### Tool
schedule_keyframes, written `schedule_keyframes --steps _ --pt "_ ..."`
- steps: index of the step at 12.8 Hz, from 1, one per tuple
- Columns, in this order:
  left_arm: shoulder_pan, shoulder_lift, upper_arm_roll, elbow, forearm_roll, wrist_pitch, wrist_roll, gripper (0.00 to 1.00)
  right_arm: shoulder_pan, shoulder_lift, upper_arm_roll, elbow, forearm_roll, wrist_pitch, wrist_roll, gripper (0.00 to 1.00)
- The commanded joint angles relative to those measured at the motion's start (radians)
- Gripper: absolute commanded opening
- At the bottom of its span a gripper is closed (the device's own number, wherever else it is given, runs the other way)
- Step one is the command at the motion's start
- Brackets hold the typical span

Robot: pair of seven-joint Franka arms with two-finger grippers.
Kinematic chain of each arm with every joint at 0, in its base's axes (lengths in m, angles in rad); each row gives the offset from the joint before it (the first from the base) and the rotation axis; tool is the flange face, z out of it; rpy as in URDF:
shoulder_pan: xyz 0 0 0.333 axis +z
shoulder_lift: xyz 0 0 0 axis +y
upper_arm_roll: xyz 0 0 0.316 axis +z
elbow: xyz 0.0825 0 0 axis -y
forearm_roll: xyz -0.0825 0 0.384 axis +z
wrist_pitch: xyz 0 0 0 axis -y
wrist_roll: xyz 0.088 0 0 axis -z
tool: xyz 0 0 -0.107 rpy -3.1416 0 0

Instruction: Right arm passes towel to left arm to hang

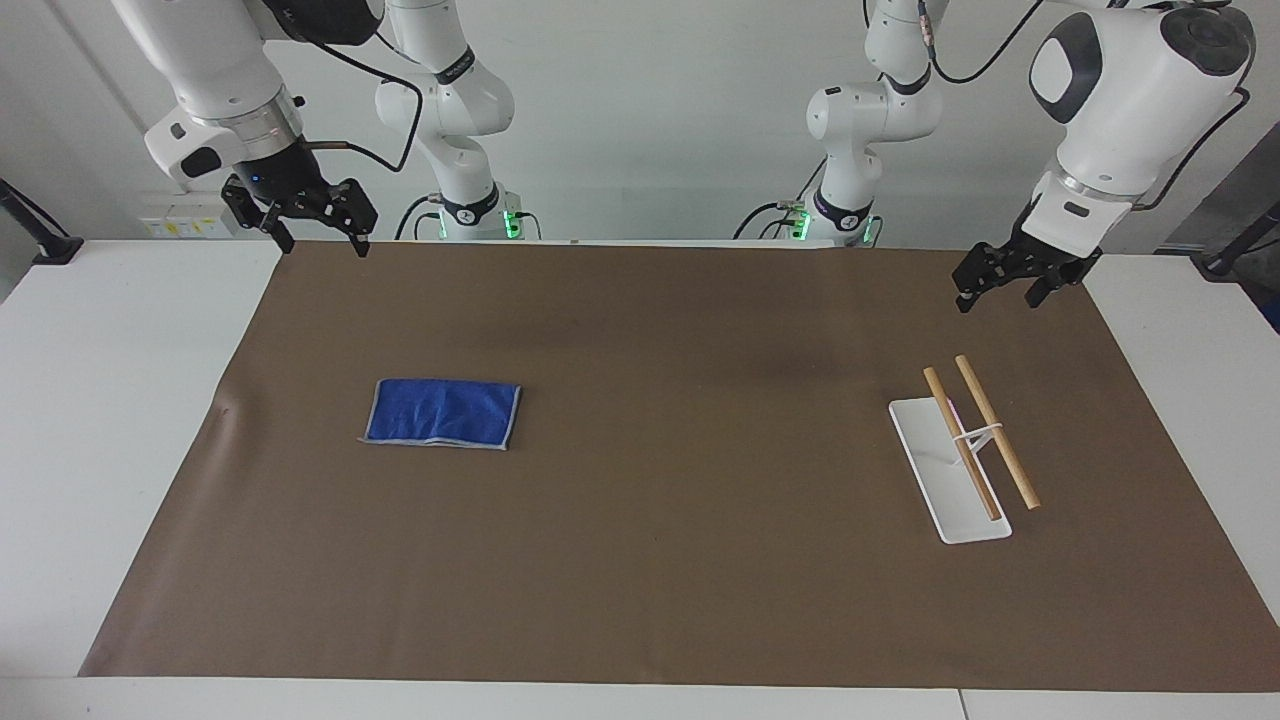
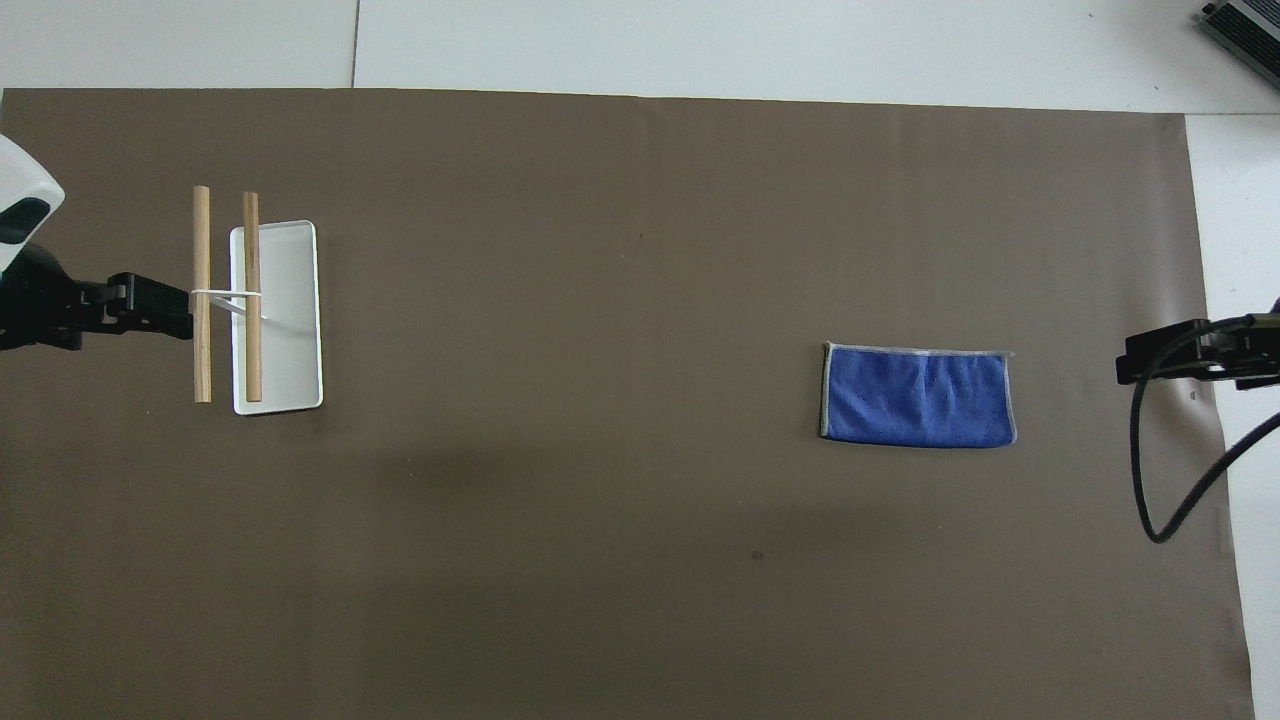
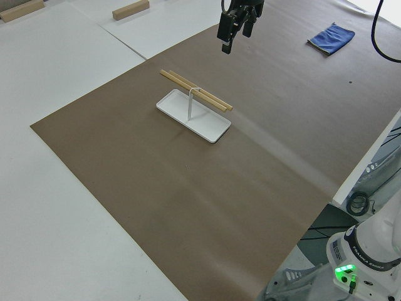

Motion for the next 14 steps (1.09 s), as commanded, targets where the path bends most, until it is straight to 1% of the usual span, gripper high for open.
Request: schedule_keyframes --steps 1,5,8,14 --pt "0.008 -0.03 0.0 -0.034 -0.011 0.009 0.013 1.0 -0.003 -0.024 0.007 -0.027 0.0 0.005 0.032 1.0" --pt "0.008 -0.03 0.0 -0.034 -0.011 0.009 0.014 1.0 -0.008 -0.026 0.007 -0.035 0.0 0.01 0.032 1.0" --pt "0.008 -0.03 0.0 -0.034 -0.011 0.009 0.013 1.0 -0.006 -0.043 0.007 -0.064 0.0 0.013 0.031 1.0" --pt "0.008 -0.03 0.0 -0.032 -0.011 0.009 0.013 1.0 -0.002 -0.043 0.007 -0.059 -0.002 0.008 0.028 1.0"
